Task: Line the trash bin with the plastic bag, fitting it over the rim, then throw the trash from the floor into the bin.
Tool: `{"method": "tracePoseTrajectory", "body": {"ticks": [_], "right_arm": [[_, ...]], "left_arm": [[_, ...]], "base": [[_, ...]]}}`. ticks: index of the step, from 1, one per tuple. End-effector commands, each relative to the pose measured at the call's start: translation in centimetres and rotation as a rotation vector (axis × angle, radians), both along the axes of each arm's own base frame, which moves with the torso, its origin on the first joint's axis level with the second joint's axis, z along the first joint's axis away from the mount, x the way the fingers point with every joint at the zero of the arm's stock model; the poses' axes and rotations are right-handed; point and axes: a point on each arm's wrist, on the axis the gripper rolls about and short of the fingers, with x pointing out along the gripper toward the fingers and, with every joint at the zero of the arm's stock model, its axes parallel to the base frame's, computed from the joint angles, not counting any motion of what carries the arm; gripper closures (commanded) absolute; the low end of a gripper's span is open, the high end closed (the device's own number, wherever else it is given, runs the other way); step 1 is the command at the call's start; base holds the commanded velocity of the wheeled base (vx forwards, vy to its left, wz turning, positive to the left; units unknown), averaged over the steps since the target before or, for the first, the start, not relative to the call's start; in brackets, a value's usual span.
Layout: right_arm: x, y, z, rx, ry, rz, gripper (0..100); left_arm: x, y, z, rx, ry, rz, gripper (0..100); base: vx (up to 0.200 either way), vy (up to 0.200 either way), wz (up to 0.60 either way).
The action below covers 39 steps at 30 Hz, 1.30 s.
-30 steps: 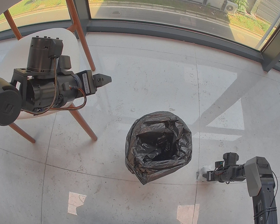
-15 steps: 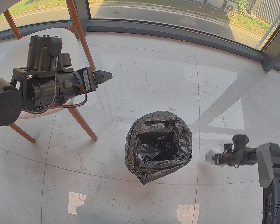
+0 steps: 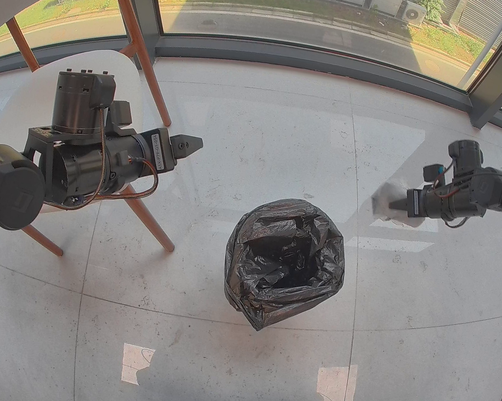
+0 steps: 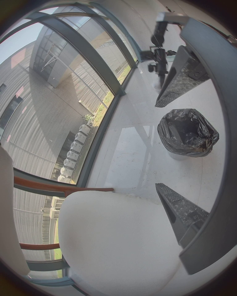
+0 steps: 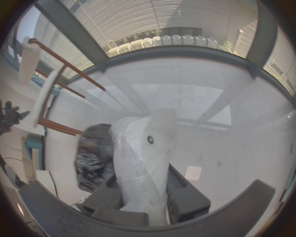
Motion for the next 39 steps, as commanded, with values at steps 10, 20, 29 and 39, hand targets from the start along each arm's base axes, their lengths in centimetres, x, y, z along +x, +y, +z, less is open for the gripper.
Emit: {"method": "tracePoseTrajectory", "body": {"ticks": [10, 20, 29, 39], "right_arm": [[-3.2, 12.8, -0.1, 0.038, 0.064, 0.260, 100], [-1.3, 17.9, -7.9, 0.015, 0.107, 0.329, 100], [-0.7, 18.3, -11.4, -0.012, 0.164, 0.321, 100], [-0.7, 18.3, -11.3, -0.014, 0.163, 0.296, 100]], "left_arm": [[0.3, -0.2, -0.8, 0.067, 0.000, -0.019, 0], [0.0, -0.3, -1.1, 0.005, -0.044, -0.022, 0], [-0.2, -0.3, -0.7, 0.003, -0.056, -0.024, 0], [-1.6, -0.9, 0.6, -0.012, -0.092, -0.060, 0]], "base": [[0.000, 0.000, 0.00], [0.000, 0.000, 0.00], [0.000, 0.000, 0.00], [0.000, 0.000, 0.00]]}}
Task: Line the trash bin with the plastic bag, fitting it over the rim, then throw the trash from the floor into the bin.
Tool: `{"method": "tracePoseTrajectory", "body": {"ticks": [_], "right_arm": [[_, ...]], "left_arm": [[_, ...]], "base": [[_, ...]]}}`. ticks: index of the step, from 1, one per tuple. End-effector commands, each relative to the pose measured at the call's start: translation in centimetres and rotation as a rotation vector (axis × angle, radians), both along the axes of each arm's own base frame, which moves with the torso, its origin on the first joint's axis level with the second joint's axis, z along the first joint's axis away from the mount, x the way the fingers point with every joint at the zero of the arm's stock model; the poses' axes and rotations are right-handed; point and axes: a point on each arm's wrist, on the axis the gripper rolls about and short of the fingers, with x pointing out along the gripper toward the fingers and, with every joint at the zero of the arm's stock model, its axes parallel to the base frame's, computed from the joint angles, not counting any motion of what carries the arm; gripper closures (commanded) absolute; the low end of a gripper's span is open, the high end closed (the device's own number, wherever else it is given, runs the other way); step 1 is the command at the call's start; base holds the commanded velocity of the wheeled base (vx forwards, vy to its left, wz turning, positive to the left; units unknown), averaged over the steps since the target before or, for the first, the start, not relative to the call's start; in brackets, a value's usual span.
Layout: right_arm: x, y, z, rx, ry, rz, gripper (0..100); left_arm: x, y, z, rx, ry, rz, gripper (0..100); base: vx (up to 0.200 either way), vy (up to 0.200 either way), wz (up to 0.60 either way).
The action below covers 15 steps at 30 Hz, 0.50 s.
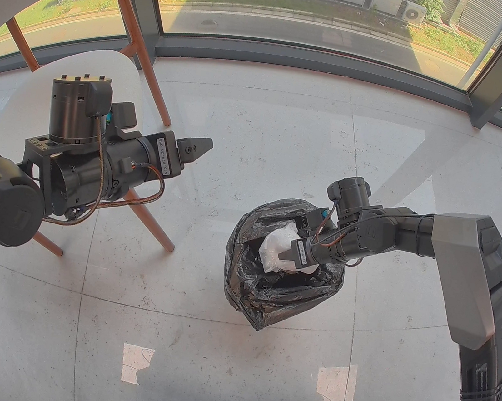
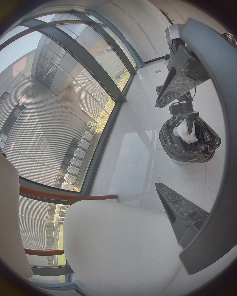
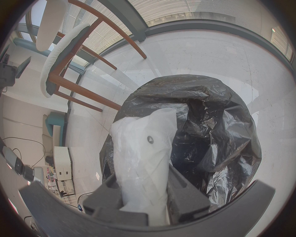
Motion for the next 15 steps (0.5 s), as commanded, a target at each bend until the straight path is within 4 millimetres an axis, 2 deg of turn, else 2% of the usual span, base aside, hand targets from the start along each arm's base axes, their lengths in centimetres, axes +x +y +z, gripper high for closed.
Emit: {"method": "tracePoseTrajectory", "body": {"ticks": [1, 3, 4, 5, 7, 8, 9, 10, 15], "right_arm": [[0.0, 0.2, 0.1, 0.000, -0.010, -0.001, 0], [0.0, 0.2, 1.3, 0.015, -0.047, -0.014, 0], [0.0, 0.2, 1.3, 0.015, -0.047, -0.014, 0], [-1.1, -0.8, 4.1, 0.028, -0.086, -0.034, 0], [-2.4, -1.6, 6.3, 0.038, -0.104, -0.041, 0], [-4.5, -2.9, 8.7, 0.037, -0.117, -0.058, 0], [-5.3, -3.6, 9.6, 0.037, -0.123, -0.069, 0], [-7.6, -5.1, 12.0, 0.040, -0.142, -0.093, 0], [-15.7, -9.1, 15.7, 0.042, -0.161, -0.144, 0]], "left_arm": [[-0.7, 0.0, 0.9, -0.011, -0.026, -0.009, 0], [-1.1, 0.2, 1.7, -0.028, -0.069, -0.011, 0], [-1.1, 0.2, 1.7, -0.028, -0.069, -0.011, 0], [-2.2, 0.7, 3.4, -0.067, -0.157, -0.011, 0], [-3.2, 1.2, 4.5, -0.093, -0.228, -0.011, 0], [-4.6, 1.9, 5.7, -0.112, -0.319, -0.007, 0], [-5.0, 2.2, 6.1, -0.114, -0.344, -0.005, 0], [-6.2, 2.9, 6.7, -0.111, -0.393, 0.002, 0], [-10.1, 5.9, 7.3, -0.116, -0.446, 0.057, 0]], "base": [[0.000, 0.000, 0.00], [0.000, 0.000, 0.00], [0.000, 0.000, 0.00], [0.000, 0.000, 0.00], [0.000, 0.000, 0.00], [0.000, 0.000, 0.00], [0.000, 0.000, 0.00], [0.000, 0.000, 0.00], [0.000, 0.000, 0.00]]}}
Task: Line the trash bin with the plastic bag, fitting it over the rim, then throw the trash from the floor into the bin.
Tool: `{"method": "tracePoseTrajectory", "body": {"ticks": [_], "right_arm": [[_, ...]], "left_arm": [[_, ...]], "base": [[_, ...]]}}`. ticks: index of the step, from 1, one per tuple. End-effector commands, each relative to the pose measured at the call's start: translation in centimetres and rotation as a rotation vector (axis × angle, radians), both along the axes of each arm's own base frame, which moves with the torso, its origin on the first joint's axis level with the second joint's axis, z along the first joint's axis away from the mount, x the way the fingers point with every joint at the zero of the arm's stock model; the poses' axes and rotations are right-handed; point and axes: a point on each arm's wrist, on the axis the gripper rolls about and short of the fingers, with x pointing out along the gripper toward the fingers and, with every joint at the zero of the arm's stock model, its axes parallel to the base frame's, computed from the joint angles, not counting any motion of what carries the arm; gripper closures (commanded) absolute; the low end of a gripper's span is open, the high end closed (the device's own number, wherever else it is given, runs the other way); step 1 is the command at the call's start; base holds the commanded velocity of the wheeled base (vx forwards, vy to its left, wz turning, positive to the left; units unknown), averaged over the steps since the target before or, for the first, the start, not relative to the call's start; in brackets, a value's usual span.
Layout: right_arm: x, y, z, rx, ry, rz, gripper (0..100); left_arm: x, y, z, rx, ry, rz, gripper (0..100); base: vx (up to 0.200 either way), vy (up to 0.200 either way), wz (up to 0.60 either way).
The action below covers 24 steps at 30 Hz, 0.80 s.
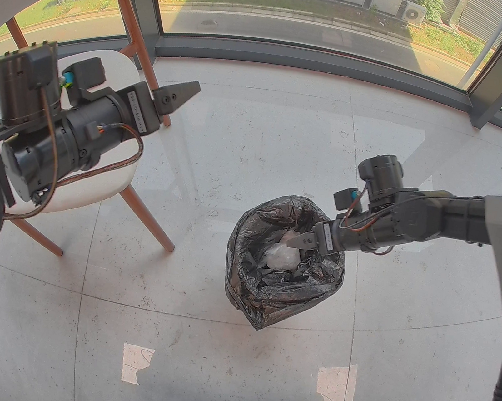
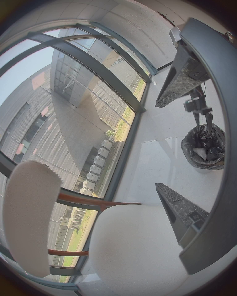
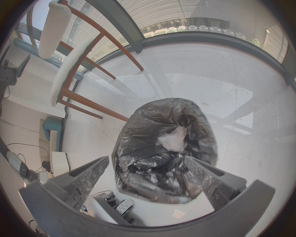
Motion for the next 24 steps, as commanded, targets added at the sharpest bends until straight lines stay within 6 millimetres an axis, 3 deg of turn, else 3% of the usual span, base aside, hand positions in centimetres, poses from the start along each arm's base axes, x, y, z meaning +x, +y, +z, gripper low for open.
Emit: {"method": "tracePoseTrajectory", "body": {"ticks": [1, 6, 7, 8, 10, 11, 12, 14, 18, 24], "right_arm": [[-13.5, -7.4, 10.4, 0.029, -0.124, -0.105, 0], [-21.7, -11.0, 13.3, 0.048, -0.246, -0.317, 0], [-23.8, -11.9, 13.5, 0.052, -0.288, -0.378, 0], [-24.5, -12.3, 13.4, 0.053, -0.302, -0.398, 0], [-28.7, -14.2, 13.0, 0.050, -0.383, -0.487, 0], [-29.5, -14.5, 12.9, 0.050, -0.396, -0.499, 0], [-32.1, -15.7, 12.1, 0.052, -0.438, -0.543, 0], [-33.7, -16.5, 11.4, 0.051, -0.465, -0.582, 0], [-38.6, -18.9, 8.2, 0.047, -0.553, -0.778, 0], [-42.4, -19.3, 3.9, 0.058, -0.624, -0.865, 0]], "left_arm": [[-7.4, 4.8, 3.1, -0.052, -0.203, 0.072, 0], [-10.2, 7.3, 2.5, -0.048, -0.219, 0.152, 0], [-10.8, 7.9, 2.0, -0.041, -0.212, 0.183, 0], [-11.0, 8.1, 1.7, -0.038, -0.206, 0.190, 0], [-12.1, 9.0, 0.2, -0.014, -0.167, 0.246, 0], [-12.3, 9.1, -0.2, -0.008, -0.156, 0.260, 0], [-13.2, 9.7, -1.5, 0.011, -0.128, 0.329, 0], [-14.0, 10.1, -2.2, 0.019, -0.122, 0.364, 0], [-16.7, 10.9, -4.9, 0.038, -0.069, 0.422, 0], [-20.5, 12.2, -9.2, 0.064, 0.028, 0.516, 0]], "base": [[0.000, 0.000, 0.00], [0.000, 0.000, 0.00], [0.000, 0.000, 0.00], [0.000, 0.000, 0.00], [0.000, 0.000, 0.00], [0.000, 0.000, 0.00], [0.000, 0.000, 0.00], [0.000, 0.000, 0.00], [0.000, 0.000, 0.00], [0.000, 0.000, 0.00]]}}
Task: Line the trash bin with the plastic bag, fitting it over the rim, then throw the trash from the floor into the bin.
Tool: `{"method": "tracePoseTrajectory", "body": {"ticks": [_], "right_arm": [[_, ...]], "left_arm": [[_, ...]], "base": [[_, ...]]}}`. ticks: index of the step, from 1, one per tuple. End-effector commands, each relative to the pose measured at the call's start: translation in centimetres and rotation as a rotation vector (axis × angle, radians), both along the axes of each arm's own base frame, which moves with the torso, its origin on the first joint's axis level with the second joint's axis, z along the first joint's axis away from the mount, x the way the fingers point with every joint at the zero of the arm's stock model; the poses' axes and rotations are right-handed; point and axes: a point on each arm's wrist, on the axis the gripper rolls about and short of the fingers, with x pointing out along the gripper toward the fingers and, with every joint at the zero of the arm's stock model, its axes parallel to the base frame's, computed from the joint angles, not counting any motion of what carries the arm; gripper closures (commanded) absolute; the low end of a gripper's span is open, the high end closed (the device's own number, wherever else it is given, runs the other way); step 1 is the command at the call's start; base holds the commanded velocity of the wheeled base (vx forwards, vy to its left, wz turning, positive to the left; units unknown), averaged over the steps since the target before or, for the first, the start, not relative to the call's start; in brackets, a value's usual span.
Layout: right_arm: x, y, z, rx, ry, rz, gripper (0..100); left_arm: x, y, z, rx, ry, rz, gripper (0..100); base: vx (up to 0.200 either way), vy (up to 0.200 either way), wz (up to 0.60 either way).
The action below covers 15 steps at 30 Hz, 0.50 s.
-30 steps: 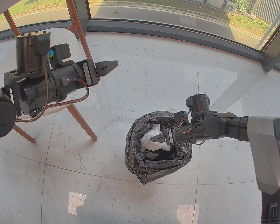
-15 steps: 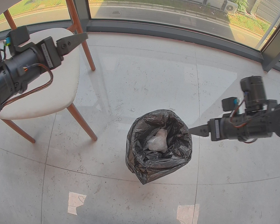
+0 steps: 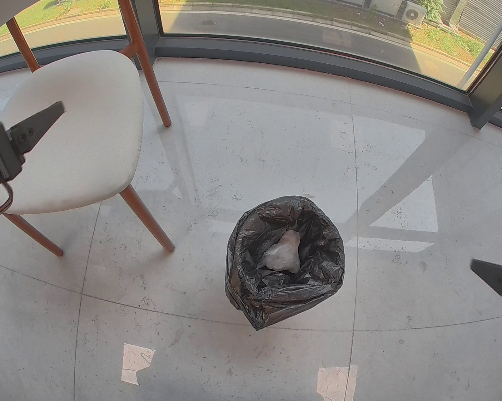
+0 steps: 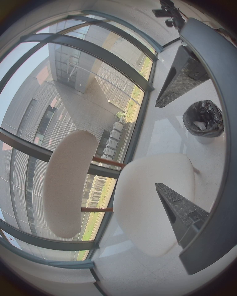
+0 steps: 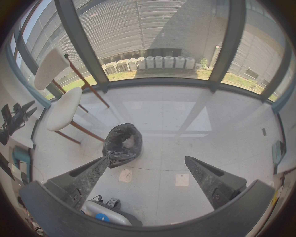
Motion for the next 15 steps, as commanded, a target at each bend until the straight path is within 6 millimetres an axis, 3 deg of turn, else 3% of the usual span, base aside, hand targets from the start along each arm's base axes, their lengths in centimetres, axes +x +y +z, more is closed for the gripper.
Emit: {"method": "tracePoseTrajectory", "body": {"ticks": [1, 7, 9, 12, 15], "right_arm": [[-15.5, -4.4, -9.3, 0.044, -0.310, -0.364, 0], [-17.3, -4.2, -12.9, -0.037, -0.405, -0.257, 0], [-17.3, -4.2, -16.7, -0.081, -0.453, -0.234, 0], [-16.6, -4.2, -17.4, -0.073, -0.532, -0.248, 0], [-16.6, -4.2, -17.7, -0.072, -0.497, -0.245, 0]], "left_arm": [[-10.4, 3.9, -8.5, 0.025, 0.107, 0.250, 0], [-13.9, 4.4, -11.9, 0.009, 0.193, 0.310, 0], [-16.5, 4.4, -14.4, 0.012, 0.272, 0.359, 0], [-18.2, 4.2, -16.4, 0.010, 0.300, 0.342, 0], [-18.1, 4.2, -16.3, -0.008, 0.281, 0.328, 0]], "base": [[0.000, 0.000, 0.00], [0.000, 0.000, 0.00], [0.000, 0.000, 0.00], [0.000, 0.000, 0.00], [0.000, 0.000, 0.00]]}}
